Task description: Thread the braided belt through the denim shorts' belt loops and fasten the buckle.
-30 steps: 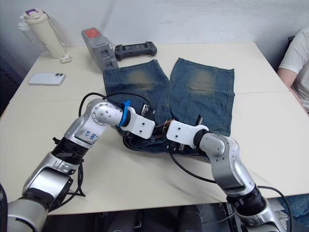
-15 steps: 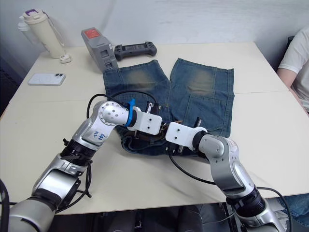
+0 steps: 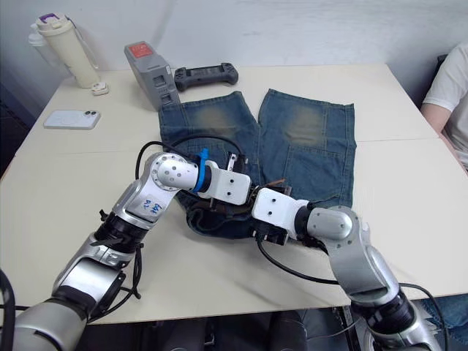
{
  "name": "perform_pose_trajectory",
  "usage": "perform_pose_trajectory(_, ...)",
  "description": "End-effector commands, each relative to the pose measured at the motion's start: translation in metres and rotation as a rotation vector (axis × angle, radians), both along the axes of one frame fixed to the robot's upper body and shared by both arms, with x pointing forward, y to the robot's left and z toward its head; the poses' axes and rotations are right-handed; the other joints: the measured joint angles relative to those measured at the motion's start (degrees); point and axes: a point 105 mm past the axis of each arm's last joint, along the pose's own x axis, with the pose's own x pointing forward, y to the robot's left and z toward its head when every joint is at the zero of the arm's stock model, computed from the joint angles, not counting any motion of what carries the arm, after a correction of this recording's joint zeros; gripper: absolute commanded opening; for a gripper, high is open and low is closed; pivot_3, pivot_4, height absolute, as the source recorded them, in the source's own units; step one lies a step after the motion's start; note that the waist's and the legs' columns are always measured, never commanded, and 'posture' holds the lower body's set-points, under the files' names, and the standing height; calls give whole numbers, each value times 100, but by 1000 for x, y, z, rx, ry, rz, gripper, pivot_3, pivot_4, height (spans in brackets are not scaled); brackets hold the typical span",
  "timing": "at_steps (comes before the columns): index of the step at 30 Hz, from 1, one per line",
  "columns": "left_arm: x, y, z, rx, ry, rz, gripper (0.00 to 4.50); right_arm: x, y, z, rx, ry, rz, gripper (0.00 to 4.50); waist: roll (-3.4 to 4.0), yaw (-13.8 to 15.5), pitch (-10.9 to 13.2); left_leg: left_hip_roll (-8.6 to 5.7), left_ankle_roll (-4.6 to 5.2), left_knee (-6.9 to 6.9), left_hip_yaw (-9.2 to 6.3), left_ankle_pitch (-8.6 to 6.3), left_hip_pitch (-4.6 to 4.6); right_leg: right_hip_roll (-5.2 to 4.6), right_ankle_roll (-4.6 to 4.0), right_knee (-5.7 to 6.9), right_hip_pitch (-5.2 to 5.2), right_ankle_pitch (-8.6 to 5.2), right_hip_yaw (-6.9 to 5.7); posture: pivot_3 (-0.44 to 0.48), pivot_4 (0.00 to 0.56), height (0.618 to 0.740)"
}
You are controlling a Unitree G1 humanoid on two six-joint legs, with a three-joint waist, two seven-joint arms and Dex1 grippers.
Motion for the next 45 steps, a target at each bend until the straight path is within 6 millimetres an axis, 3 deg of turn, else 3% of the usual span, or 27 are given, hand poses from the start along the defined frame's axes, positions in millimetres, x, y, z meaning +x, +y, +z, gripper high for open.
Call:
perform_pose_trajectory(1,-12,-12,2,-10,-8,-67,0,-14,-1,26,62,-32,32,4452,0,-1,0,0,0,0,0,0,0,0,0,-1,1,0,0,0,150,650)
perform_pose_trajectory(7,-12,-11,-1,0,-1,-68,0,-27,-11,44,143,45,39,4452,0,13,0,0,1,0,-1,0,0,0,0,-2,2,0,0,0,150,650)
perform_pose_trajectory(9,-12,-9,-2,7,1,-68,0,-31,-28,52,136,81,21,4452,1,29,0,0,2,0,-2,-1,1,0,0,-4,4,0,-1,0,150,650)
perform_pose_trajectory(12,-11,-8,-2,7,2,-66,0,-19,-50,62,57,-10,-54,4452,1,46,0,-2,6,1,0,-4,1,-1,-1,-7,5,1,0,0,150,650)
perform_pose_trajectory(16,-11,-8,0,5,1,-66,0,3,-73,55,-138,-137,-101,4452,1,36,0,-1,6,-2,7,-4,7,-1,-1,-7,6,1,4,0,150,650)
perform_pose_trajectory(29,-11,-9,2,3,0,-62,0,18,-40,45,-161,-272,36,4452,2,32,0,-1,6,2,5,-4,5,-1,-1,-7,6,1,3,0,150,650)
perform_pose_trajectory(32,-11,-8,2,2,-1,-58,0,19,-39,42,-174,-269,42,3679,2,46,0,-1,6,1,5,-4,5,-1,-1,-7,6,1,3,0,150,650)
perform_pose_trajectory(38,-10,-7,3,-2,-6,-55,0,20,-39,37,-189,-271,46,1158,2,55,0,0,6,2,5,-4,5,-1,-1,-6,6,1,3,0,150,650)
perform_pose_trajectory(40,-9,-7,5,-16,0,-46,0,21,-38,37,-189,-280,47,65,2,58,0,0,6,2,5,-4,5,-1,-1,-5,6,1,3,0,150,650)
perform_pose_trajectory(44,-9,-7,7,-36,18,-44,0,22,-38,37,-180,-279,46,65,2,59,0,0,6,4,5,-4,4,-1,-1,-5,6,1,3,0,150,650)
perform_pose_trajectory(45,-12,-6,11,-88,108,-31,450,22,-38,35,-185,-272,51,23,2,61,0,0,6,3,5,-4,4,-1,-1,-5,6,1,3,0,150,650)
